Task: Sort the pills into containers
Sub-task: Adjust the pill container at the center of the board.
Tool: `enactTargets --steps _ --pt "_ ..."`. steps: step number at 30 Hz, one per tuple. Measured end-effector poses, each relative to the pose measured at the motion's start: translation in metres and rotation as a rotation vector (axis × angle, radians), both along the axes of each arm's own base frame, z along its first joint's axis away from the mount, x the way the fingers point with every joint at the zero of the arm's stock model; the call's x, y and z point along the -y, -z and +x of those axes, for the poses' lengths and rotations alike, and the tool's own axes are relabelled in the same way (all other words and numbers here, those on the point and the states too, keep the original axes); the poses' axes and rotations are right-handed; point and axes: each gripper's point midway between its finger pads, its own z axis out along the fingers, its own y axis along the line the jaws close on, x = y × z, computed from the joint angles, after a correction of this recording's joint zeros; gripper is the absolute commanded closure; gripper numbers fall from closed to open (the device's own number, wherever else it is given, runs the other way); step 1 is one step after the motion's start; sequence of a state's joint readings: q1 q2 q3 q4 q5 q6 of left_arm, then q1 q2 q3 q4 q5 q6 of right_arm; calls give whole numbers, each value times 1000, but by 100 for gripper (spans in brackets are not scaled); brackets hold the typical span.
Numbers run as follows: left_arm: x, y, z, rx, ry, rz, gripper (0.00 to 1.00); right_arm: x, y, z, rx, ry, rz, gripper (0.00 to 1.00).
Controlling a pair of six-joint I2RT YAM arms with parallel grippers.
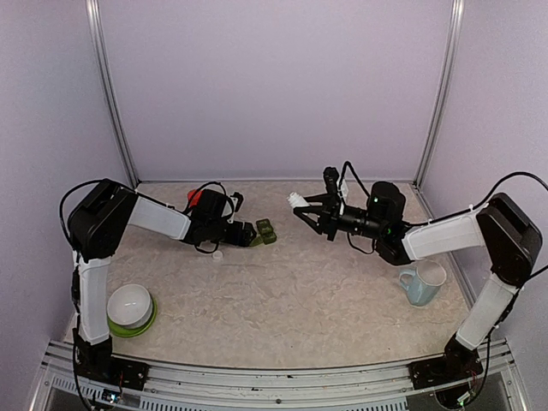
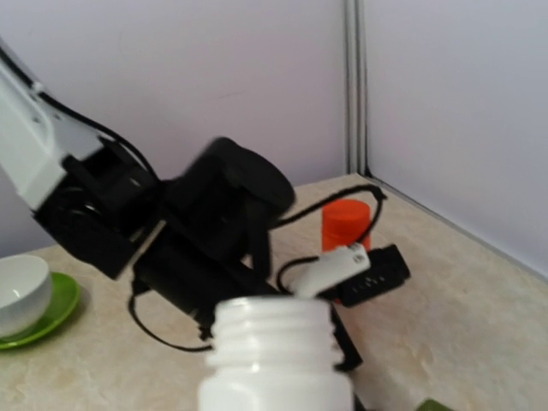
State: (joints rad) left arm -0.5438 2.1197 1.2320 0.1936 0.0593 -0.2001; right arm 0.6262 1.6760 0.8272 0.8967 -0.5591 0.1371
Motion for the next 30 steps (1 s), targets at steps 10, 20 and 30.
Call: enactTargets --steps 10,20,30 --pt "25 0 -17 -4 88 -10 10 4 36 18 -60 14 -21 99" --pt "29 -5 -23 -30 158 -112 10 4 49 25 -98 9 -27 99" --pt "55 -17 -46 -74 319 -231 10 4 50 24 -99 2 -28 99"
